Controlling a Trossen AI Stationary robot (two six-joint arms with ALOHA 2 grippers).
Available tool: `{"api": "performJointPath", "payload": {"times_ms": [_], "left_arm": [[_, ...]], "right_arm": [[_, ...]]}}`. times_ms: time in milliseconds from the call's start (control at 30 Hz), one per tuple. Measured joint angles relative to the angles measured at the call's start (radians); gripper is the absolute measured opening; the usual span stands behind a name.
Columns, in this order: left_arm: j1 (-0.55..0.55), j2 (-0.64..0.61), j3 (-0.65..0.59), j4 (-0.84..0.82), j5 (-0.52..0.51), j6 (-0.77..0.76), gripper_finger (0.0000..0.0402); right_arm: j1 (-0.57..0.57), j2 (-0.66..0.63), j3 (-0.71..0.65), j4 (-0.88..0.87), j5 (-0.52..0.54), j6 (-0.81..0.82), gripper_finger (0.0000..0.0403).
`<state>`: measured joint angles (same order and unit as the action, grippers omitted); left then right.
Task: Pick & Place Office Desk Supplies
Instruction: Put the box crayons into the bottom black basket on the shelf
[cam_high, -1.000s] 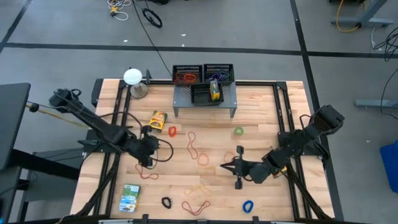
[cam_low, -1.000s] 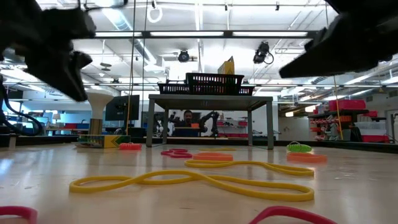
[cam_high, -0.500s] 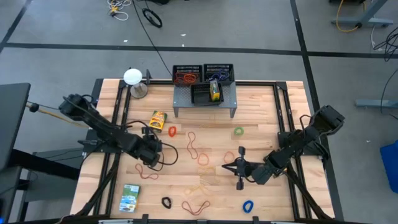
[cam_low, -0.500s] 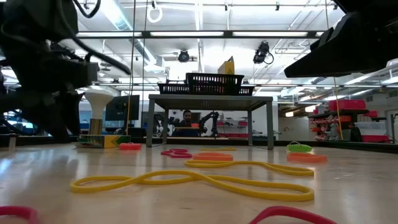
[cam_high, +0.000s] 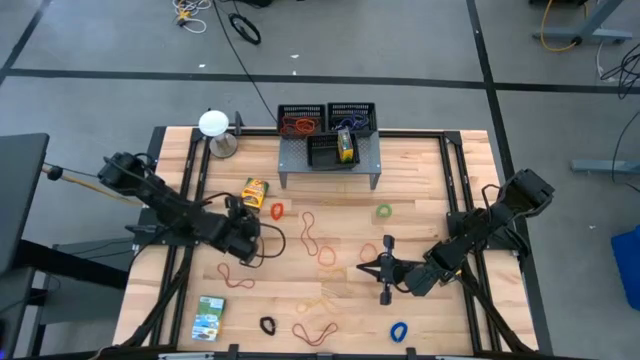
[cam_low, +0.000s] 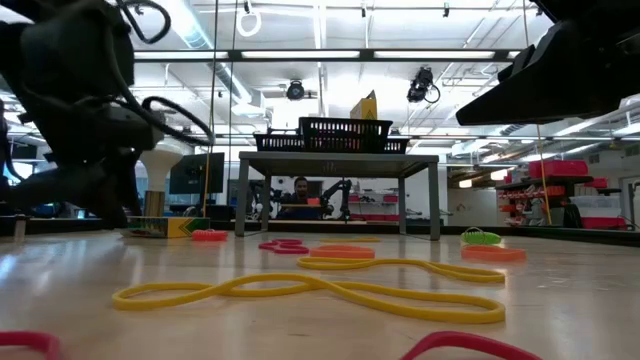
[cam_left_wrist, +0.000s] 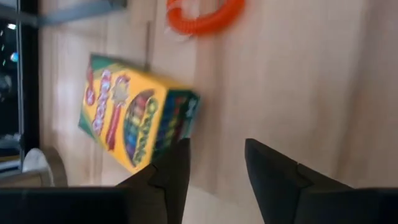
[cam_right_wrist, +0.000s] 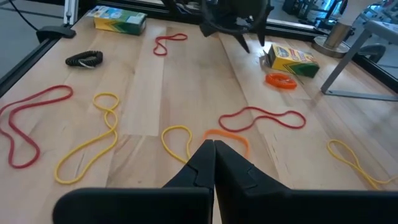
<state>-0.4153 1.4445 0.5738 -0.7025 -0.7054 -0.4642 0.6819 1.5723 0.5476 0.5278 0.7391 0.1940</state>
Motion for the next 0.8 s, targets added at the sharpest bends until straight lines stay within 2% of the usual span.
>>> {"api": "performJointPath", "payload": {"times_ms": [267, 433, 667, 800], "left_arm": [[0.110, 0.000, -0.036, 0.026, -0.027, 0.043, 0.0131], [0.139, 0.000, -0.050, 0.051, -0.018, 0.143, 0.0128], [0.174, 0.000, -0.050, 0.082, -0.009, 0.178, 0.0127], [0.200, 0.000, -0.050, 0.101, -0.010, 0.193, 0.0114]], "right_arm": [[0.000, 0.000, 0.000, 0.000, -0.002, 0.000, 0.0006], [0.000, 0.000, 0.000, -0.001, -0.002, 0.000, 0.0006], [0.000, 0.000, 0.000, -0.001, -0.002, 0.000, 0.0006], [0.000, 0.000, 0.000, -0.001, -0.002, 0.000, 0.0006]]}}
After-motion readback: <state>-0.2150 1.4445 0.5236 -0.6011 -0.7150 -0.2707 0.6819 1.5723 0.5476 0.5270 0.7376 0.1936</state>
